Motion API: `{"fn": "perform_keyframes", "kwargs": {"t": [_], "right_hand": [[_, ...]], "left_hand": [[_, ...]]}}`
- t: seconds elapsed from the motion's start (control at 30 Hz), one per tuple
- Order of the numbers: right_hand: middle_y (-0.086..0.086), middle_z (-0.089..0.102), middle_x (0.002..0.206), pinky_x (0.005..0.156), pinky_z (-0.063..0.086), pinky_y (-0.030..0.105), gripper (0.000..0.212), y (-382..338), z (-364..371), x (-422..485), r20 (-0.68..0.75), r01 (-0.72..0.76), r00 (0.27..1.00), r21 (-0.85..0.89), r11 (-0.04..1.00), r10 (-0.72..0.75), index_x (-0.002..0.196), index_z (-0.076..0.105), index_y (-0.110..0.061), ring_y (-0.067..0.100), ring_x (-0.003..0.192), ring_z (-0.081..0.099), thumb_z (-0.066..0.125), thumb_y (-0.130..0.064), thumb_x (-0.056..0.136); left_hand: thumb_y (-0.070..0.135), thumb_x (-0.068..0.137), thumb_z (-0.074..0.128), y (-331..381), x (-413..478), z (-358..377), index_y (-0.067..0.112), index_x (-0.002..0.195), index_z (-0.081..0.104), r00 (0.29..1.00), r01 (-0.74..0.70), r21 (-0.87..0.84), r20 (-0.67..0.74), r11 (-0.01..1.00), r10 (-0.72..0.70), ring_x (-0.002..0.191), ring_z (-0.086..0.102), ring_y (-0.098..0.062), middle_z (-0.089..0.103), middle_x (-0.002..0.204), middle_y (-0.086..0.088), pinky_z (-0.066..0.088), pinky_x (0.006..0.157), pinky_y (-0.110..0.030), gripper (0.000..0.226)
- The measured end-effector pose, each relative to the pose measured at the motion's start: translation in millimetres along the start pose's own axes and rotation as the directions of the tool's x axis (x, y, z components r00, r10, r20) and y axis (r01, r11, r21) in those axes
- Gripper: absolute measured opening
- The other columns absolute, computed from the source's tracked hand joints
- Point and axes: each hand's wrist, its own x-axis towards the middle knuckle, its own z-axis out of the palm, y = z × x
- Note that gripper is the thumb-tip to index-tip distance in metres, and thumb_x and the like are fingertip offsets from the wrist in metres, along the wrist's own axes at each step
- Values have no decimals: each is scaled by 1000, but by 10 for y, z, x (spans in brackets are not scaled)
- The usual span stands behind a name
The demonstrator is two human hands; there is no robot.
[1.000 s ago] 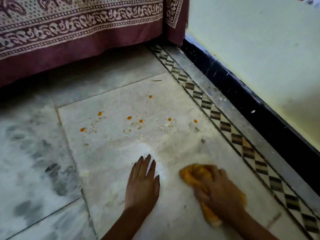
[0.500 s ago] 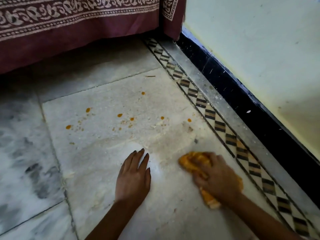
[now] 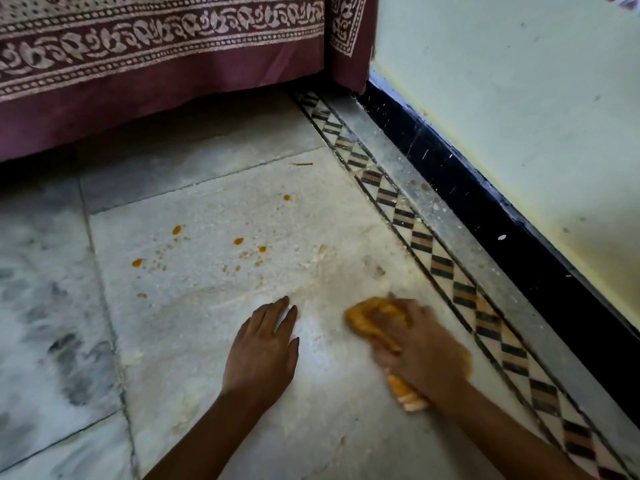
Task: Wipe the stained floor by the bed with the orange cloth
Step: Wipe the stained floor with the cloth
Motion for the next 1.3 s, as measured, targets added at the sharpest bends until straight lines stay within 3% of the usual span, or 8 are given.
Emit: {"fn": "perform_keyframes", "kwargs": {"t": [0.13, 0.23, 0.5, 0.7, 0.83, 0.97, 1.13, 1.3], "right_hand": [[16, 41, 131, 80, 46, 41, 52, 563, -84, 498, -52, -360, 933, -141, 922, 356, 138, 39, -38, 34, 110, 47, 44, -55, 88], [18, 35, 135, 77, 45, 37, 49, 413, -102, 1191, -52, -454, 891, -99, 885, 452, 140, 33, -40, 37, 115, 42, 40, -50, 92], [9, 55, 110, 57, 47, 30, 51, -247, 68, 187, 14, 74, 997, 13, 997, -74, 120, 55, -35, 28, 87, 56, 46, -58, 76], [17, 44, 129, 84, 43, 44, 58, 526, -64, 350, -59, -436, 900, -78, 897, 432, 136, 44, -34, 36, 110, 46, 54, -53, 83], [16, 32, 140, 79, 41, 36, 53, 268, -49, 1147, -48, -437, 900, -85, 896, 434, 141, 32, -38, 36, 120, 37, 43, -51, 90], [14, 44, 128, 71, 44, 35, 50, -362, 57, 1057, 6, -160, 987, -48, 986, 160, 134, 41, -38, 31, 105, 47, 47, -55, 88], [3, 55, 107, 54, 49, 29, 48, -421, -35, 14, 150, 145, 975, 123, 982, -163, 114, 57, -41, 22, 81, 56, 58, -55, 69], [2, 43, 125, 83, 45, 32, 53, -221, -447, 384, 276, 49, 958, 108, 993, -77, 138, 33, -44, 21, 105, 47, 45, -55, 88]], "left_hand": [[20, 63, 83, 21, -18, -37, 7, 112, 67, 1000, 17, 4, 20, 1000, -17, 103, 63, -29, 64, 118, -11, 54, 78, -39, 53], [21, 62, 83, 35, -5, -68, 7, 111, 68, 999, 14, 6, 44, 1000, -14, 102, 63, -29, 64, 117, -11, 54, 76, -39, 53], [36, 81, 38, -42, 0, -109, 10, 111, 68, 997, -10, 33, 80, 999, 7, 100, 63, -27, 64, 117, -9, 55, 75, -36, 50], [33, 80, 45, -15, 2, -150, 9, 111, 68, 995, -24, 81, 97, 996, 16, 99, 63, -26, 64, 117, -9, 54, 74, -34, 46], [29, 69, 63, 11, 31, -200, 8, 106, 70, 992, -41, 120, 125, 992, 26, 95, 65, -26, 67, 112, -9, 55, 69, -34, 42], [27, 54, 86, -70, 73, -250, 8, 102, 72, 976, -97, 174, 208, 980, 60, 89, 67, -26, 68, 109, -10, 55, 65, -34, 53], [38, 94, 45, -112, 137, -650, 13, 143, 33, 856, -300, 310, 504, 902, 111, 127, 40, -29, 27, 151, -9, 37, 98, -37, 56], [46, 98, 32, -267, 245, -1690, 22, 148, 19, 585, -621, 390, 808, 680, 70, 130, 35, -26, 31, 147, -5, 29, 105, -35, 57]]}}
